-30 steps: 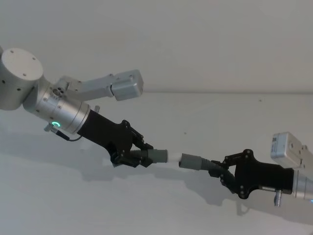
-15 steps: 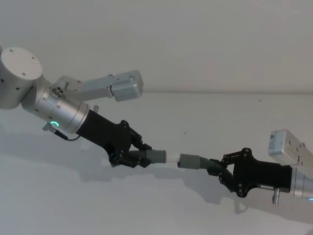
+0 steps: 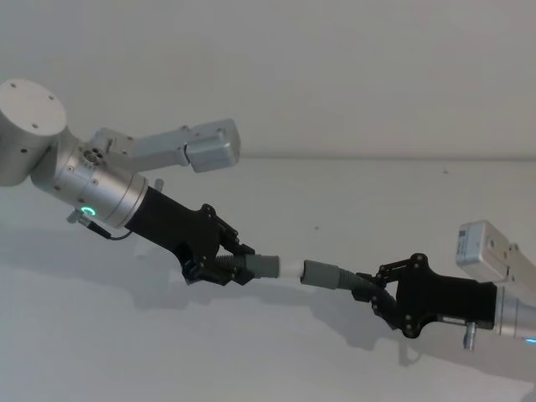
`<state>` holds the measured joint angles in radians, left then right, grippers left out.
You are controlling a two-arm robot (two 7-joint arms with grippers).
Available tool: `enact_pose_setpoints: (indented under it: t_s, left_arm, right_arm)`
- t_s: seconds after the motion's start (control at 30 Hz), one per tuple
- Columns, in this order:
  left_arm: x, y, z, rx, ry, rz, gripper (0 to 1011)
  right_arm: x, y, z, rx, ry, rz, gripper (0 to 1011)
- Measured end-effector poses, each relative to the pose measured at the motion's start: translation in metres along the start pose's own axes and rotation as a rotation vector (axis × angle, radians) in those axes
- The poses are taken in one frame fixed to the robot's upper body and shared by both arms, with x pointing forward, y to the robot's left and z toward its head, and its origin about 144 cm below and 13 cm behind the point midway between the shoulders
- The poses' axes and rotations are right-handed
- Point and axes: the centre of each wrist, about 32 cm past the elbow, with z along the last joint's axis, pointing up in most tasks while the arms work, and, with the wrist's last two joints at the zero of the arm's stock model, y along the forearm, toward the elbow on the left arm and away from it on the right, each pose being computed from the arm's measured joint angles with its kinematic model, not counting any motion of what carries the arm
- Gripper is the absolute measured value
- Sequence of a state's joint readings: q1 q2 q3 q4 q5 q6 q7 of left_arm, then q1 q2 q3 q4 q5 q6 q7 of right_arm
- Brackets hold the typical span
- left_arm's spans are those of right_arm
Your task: Use both hands to pick up one end of the pipe from the table, align the ends, and insert them.
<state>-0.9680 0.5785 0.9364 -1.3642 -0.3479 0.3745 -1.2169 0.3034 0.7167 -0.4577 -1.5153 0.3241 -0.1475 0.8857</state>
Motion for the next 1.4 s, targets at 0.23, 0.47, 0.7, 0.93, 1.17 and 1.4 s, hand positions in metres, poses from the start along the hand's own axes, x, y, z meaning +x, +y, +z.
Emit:
enact_pose_setpoints:
  t_s: [0.23, 0.47, 0.7, 0.93, 1.17, 1.4]
  left_arm:
    - [-0.0005, 0.0018, -0.001, 0.002, 0.003, 0.008, 346]
    - [-0.0008, 0.0028, -0.002, 0.0, 0.006, 0.012, 346]
    - [-0.0007, 0.0027, -0.002, -0.004, 0.004, 0.012, 346]
    - [-0.0012, 0.0023, -0.0026, -0.006, 0.005, 0.011, 346]
    - [-0.0023, 0.0027, -0.0025, -0.006, 0.004, 0.013, 346]
    - [-0.0036, 0.0034, -0.0024, -0.005, 0.007, 0.016, 346]
  right_arm:
    - [-0.0001, 0.0005, 0.0005, -0.003, 0.0, 0.007, 134]
    - [0.0, 0.0007, 0.0013, -0.004, 0.0, 0.012, 134]
    - [0.0001, 0.0012, 0.0018, -0.004, 0.0, 0.017, 134]
    - [0.0004, 0.0018, 0.0023, -0.004, 0.003, 0.019, 134]
    - [0.0011, 0.0025, 0.0028, -0.005, 0.009, 0.017, 134]
    - [0.0022, 0.0029, 0.0028, -0.004, 0.014, 0.015, 134]
